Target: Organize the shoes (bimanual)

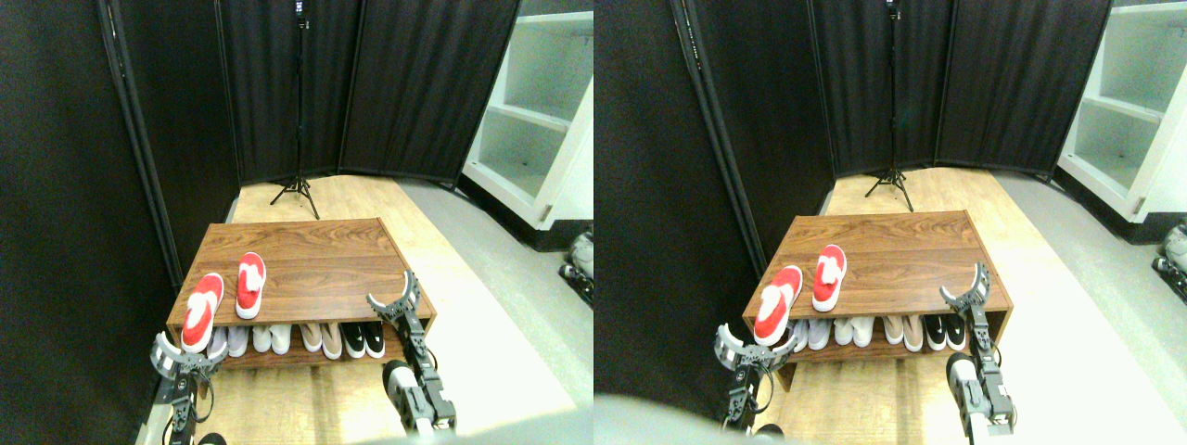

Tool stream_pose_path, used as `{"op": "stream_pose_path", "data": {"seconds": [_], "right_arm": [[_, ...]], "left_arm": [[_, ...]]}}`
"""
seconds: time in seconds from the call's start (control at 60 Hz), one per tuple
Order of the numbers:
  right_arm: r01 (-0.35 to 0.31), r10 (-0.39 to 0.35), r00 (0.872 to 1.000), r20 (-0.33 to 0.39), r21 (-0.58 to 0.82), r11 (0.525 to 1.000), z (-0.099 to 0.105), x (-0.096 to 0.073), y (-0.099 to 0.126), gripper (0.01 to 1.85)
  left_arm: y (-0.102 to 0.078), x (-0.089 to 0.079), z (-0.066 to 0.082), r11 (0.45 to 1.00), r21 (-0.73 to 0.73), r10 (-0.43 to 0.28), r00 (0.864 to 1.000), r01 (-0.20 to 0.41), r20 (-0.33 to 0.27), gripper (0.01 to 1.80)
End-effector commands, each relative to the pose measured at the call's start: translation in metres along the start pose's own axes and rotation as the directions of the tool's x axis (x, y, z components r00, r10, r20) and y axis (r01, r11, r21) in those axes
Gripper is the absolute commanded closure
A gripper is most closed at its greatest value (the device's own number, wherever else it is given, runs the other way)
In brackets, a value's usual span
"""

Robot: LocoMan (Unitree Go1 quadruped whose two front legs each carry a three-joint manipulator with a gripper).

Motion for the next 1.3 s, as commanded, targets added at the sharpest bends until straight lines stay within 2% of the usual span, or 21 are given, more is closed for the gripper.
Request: {"op": "stream_pose_path", "data": {"seconds": [0.017, 0.05, 0.083, 0.133, 0.333, 0.517, 0.817, 1.017, 1.133, 1.3], "right_arm": [[-0.026, 0.025, 1.000, 0.018, 0.005, 1.000, 0.003, 0.003, 0.006, 1.05], [-0.024, 0.024, 1.000, 0.012, 0.011, 1.000, 0.003, 0.003, 0.006, 1.03], [-0.025, 0.024, 1.000, 0.011, 0.013, 1.000, 0.003, 0.003, 0.006, 1.03], [-0.025, 0.025, 1.000, 0.007, 0.010, 1.000, 0.002, 0.003, 0.006, 1.04], [-0.035, 0.035, 0.999, 0.005, -0.008, 0.999, 0.002, 0.003, 0.006, 1.02], [-0.036, 0.036, 0.999, 0.002, -0.013, 0.999, 0.002, 0.001, 0.007, 1.02], [-0.030, 0.030, 0.999, -0.013, -0.013, 0.999, 0.003, -0.003, 0.008, 1.01], [-0.029, 0.029, 1.000, -0.011, -0.010, 1.000, 0.005, -0.004, 0.008, 1.01], [-0.021, 0.021, 1.000, -0.011, -0.023, 1.000, 0.006, -0.006, 0.007, 1.00], [-0.019, 0.018, 1.000, -0.018, -0.026, 0.999, 0.006, -0.007, 0.006, 1.00]], "left_arm": [[0.003, 0.006, -0.001, 0.999, -0.035, -0.006, 1.000, 0.006, -0.015, 0.64], [0.007, 0.009, -0.001, 0.999, -0.049, 0.015, 0.999, -0.017, -0.043, 0.47], [0.008, 0.009, -0.001, 0.999, -0.048, 0.017, 0.999, -0.020, -0.050, 0.43], [0.012, 0.012, -0.003, 0.999, -0.026, 0.018, 0.997, -0.020, -0.079, 0.23], [0.016, 0.016, -0.012, 0.999, -0.036, 0.026, 0.992, -0.030, -0.121, 0.01], [0.018, 0.017, -0.016, 0.998, -0.030, 0.057, 0.988, -0.062, -0.145, 0.01], [0.024, 0.022, -0.022, 0.996, -0.066, 0.046, 0.989, -0.056, -0.143, 0.01], [0.032, 0.033, -0.023, 0.995, -0.086, 0.037, 0.991, -0.049, -0.132, 0.03], [0.036, 0.041, -0.023, 0.984, -0.170, 0.035, 0.991, -0.057, -0.132, 0.01], [0.044, 0.051, -0.021, 0.981, -0.184, 0.028, 0.990, -0.053, -0.138, 0.01]]}}
